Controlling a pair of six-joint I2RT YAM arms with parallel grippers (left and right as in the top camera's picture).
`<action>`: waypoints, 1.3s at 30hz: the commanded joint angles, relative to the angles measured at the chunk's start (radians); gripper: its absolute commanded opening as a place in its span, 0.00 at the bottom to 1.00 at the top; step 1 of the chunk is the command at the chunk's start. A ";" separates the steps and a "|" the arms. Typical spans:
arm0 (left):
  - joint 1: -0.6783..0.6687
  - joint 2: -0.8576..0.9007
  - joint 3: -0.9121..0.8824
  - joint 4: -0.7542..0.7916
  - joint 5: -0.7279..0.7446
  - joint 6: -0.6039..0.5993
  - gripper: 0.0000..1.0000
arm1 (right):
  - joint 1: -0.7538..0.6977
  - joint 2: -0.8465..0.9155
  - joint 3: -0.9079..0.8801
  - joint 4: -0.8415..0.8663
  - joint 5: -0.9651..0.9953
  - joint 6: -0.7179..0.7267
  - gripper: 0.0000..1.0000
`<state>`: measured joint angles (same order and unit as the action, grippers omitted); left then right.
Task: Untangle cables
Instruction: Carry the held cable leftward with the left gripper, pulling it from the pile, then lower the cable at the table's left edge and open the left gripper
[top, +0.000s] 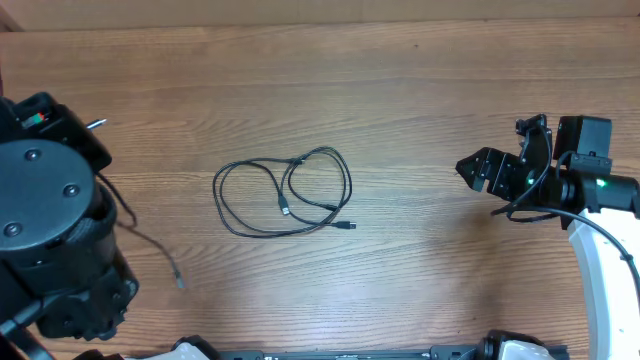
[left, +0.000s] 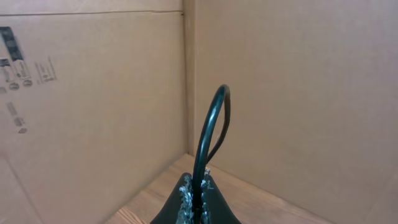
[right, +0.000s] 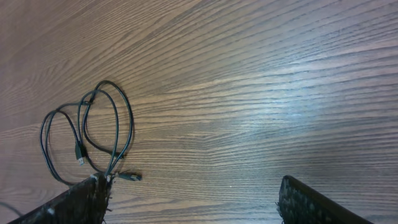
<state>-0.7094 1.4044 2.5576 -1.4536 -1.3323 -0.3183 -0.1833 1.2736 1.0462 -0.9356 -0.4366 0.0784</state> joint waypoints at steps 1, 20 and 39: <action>0.032 -0.032 0.014 -0.002 -0.035 0.012 0.04 | -0.003 0.000 0.020 0.002 0.010 -0.001 0.85; 0.248 -0.058 -0.019 0.000 0.087 0.009 0.04 | -0.003 0.000 0.020 0.004 0.010 -0.001 0.85; 0.974 0.187 -0.136 -0.038 0.956 0.056 0.04 | -0.003 0.000 0.020 0.006 0.011 -0.003 0.85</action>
<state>0.1425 1.5227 2.4260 -1.4643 -0.6876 -0.3096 -0.1833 1.2736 1.0462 -0.9352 -0.4366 0.0780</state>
